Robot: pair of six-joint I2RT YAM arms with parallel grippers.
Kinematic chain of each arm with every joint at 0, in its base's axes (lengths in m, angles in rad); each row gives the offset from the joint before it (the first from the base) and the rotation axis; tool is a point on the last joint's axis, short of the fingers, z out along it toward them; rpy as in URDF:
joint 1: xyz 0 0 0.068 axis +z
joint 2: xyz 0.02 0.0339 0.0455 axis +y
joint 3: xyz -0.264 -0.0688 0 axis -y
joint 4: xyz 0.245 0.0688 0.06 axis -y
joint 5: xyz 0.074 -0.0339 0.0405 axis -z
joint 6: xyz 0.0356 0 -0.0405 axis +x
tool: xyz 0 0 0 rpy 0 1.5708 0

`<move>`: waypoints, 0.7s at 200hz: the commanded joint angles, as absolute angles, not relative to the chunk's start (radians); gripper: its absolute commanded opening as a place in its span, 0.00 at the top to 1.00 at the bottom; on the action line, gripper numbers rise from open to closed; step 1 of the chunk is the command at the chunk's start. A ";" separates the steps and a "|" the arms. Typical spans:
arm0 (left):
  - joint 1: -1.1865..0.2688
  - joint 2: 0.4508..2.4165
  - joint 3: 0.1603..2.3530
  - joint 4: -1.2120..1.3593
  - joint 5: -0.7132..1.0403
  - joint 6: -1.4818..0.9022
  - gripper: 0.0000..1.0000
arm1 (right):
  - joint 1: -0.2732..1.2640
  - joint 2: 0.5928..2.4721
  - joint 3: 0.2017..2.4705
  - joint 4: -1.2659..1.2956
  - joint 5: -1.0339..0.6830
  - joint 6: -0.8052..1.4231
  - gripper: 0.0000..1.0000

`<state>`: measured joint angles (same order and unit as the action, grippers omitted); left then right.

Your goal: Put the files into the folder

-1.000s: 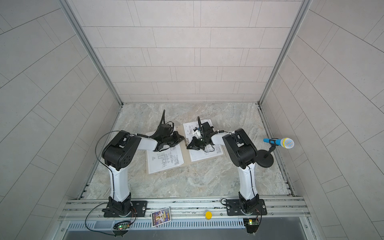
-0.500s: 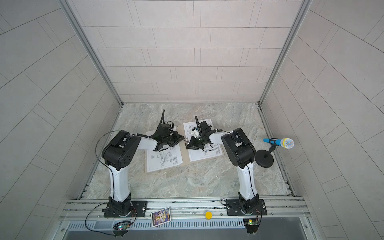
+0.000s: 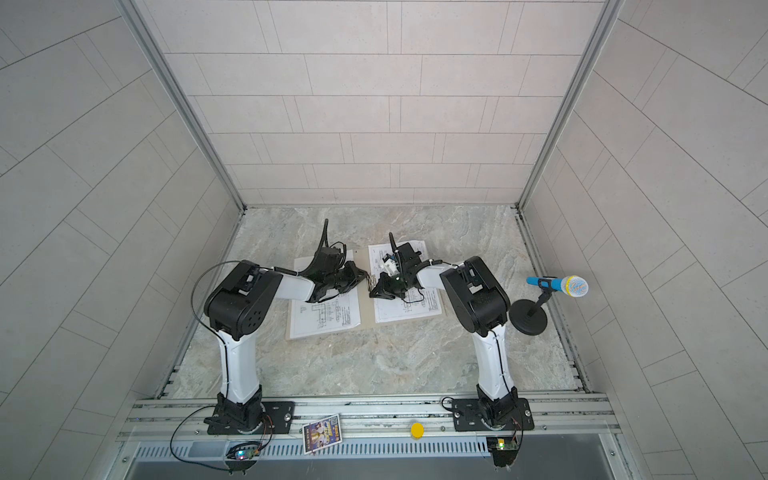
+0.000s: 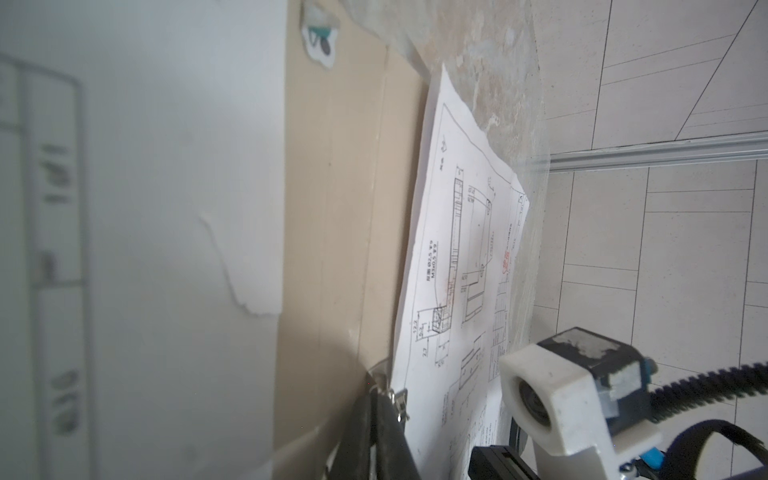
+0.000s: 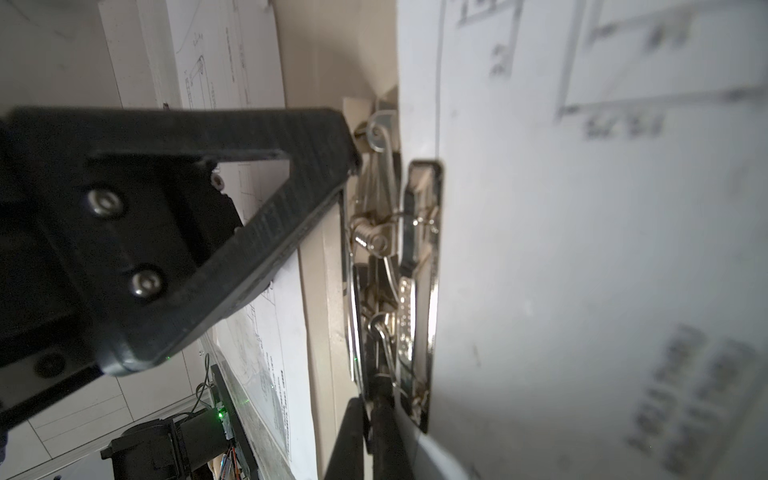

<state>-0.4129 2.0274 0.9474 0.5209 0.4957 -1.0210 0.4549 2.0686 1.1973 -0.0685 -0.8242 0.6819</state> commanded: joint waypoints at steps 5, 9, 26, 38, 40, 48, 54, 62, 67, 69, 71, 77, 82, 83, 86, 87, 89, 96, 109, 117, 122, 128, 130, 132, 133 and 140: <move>-0.413 2.057 0.923 0.482 0.475 -1.020 0.91 | 0.471 2.125 1.140 -0.198 -0.649 0.704 0.86; -0.412 2.057 0.925 0.482 0.476 -1.021 0.91 | 0.470 2.121 1.141 -0.196 -0.649 0.705 0.84; -0.413 2.056 0.925 0.481 0.479 -1.019 0.91 | 0.470 2.104 1.139 -0.190 -0.652 0.714 0.77; -0.413 2.056 0.924 0.480 0.479 -1.019 0.91 | 0.468 2.093 1.140 -0.189 -0.652 0.719 0.72; -0.412 2.055 0.923 0.481 0.479 -1.019 0.91 | 0.468 2.091 1.140 -0.189 -0.653 0.721 0.72; -0.413 2.053 0.924 0.481 0.480 -1.018 0.91 | 0.467 2.083 1.140 -0.187 -0.659 0.725 0.71; -0.413 2.055 0.925 0.481 0.480 -1.017 0.91 | 0.468 2.076 1.140 -0.183 -0.664 0.730 0.70; -0.413 2.056 0.926 0.481 0.482 -1.017 0.91 | 0.468 2.067 1.139 -0.182 -0.663 0.733 0.68; -0.412 2.056 0.927 0.480 0.483 -1.017 0.91 | 0.468 2.060 1.138 -0.181 -0.661 0.732 0.66; -0.412 2.056 0.927 0.481 0.483 -1.017 0.91 | 0.467 2.058 1.139 -0.181 -0.660 0.734 0.66; -0.413 2.056 0.927 0.480 0.482 -1.017 0.91 | 0.467 2.057 1.138 -0.181 -0.660 0.735 0.65; -0.413 2.056 0.927 0.481 0.483 -1.018 0.91 | 0.466 2.052 1.139 -0.181 -0.660 0.736 0.65; -0.412 2.056 0.928 0.480 0.483 -1.017 0.91 | 0.465 2.049 1.140 -0.181 -0.660 0.739 0.64; -0.412 2.056 0.928 0.480 0.483 -1.017 0.91 | 0.465 2.048 1.140 -0.181 -0.660 0.738 0.64; -0.412 2.056 0.927 0.481 0.483 -1.017 0.91 | 0.463 2.047 1.140 -0.182 -0.661 0.741 0.64; -0.412 2.056 0.927 0.481 0.483 -1.017 0.91 | 0.463 2.047 1.140 -0.182 -0.662 0.741 0.64; -0.413 2.056 0.927 0.481 0.483 -1.017 0.91 | 0.463 2.045 1.141 -0.182 -0.662 0.741 0.63; -0.413 2.056 0.927 0.481 0.484 -1.017 0.91 | 0.461 2.042 1.141 -0.183 -0.660 0.742 0.62; -0.413 2.054 0.927 0.479 0.485 -1.016 0.91 | 0.459 2.035 1.140 -0.185 -0.658 0.745 0.59; -0.412 2.052 0.927 0.480 0.484 -1.014 0.91 | 0.457 2.030 1.141 -0.186 -0.654 0.746 0.58; -0.412 2.052 0.927 0.478 0.485 -1.015 0.91 | 0.456 2.027 1.140 -0.186 -0.653 0.747 0.58; -0.413 2.052 0.927 0.479 0.484 -1.014 0.91 | 0.456 2.024 1.142 -0.186 -0.654 0.747 0.57; -0.413 2.052 0.927 0.479 0.484 -1.014 0.91 | 0.456 2.022 1.141 -0.186 -0.655 0.747 0.57; -0.413 2.052 0.927 0.479 0.485 -1.014 0.91 | 0.456 2.022 1.141 -0.186 -0.655 0.746 0.57; -0.413 2.052 0.927 0.479 0.485 -1.014 0.91 | 0.456 2.020 1.141 -0.187 -0.655 0.747 0.57; -0.413 2.052 0.928 0.480 0.484 -1.014 0.91 | 0.455 2.015 1.142 -0.186 -0.655 0.747 0.57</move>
<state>-0.4129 2.0274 0.9474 0.5236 0.4965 -1.0214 0.4679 2.0113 1.1828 -0.0647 -0.7685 0.7414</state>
